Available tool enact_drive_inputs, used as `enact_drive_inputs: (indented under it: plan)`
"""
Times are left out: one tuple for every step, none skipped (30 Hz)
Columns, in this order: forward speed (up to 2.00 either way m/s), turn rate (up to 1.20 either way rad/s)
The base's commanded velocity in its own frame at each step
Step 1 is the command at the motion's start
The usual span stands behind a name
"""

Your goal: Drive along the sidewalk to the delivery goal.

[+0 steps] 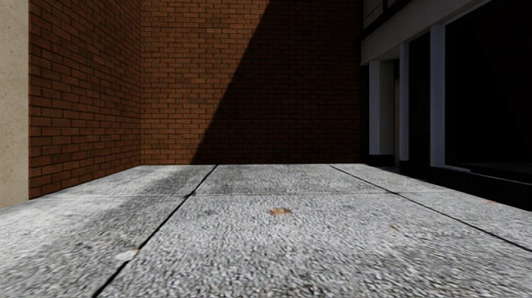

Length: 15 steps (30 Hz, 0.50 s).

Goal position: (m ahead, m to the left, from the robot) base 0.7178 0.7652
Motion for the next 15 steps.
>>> enact_drive_inputs:
  plan:
    - [1.01,0.00]
    - [1.01,0.00]
    - [0.16,0.00]
    - [0.00,0.00]
    - [0.00,0.00]
    - [0.00,0.00]
    - [0.00,0.00]
    - [0.00,0.00]
    - [0.00,0.00]
    - [0.00,0.00]
    - [0.00,0.00]
    - [0.00,0.00]
    - [0.00,0.00]
    - [0.00,0.00]
    - [0.00,0.00]
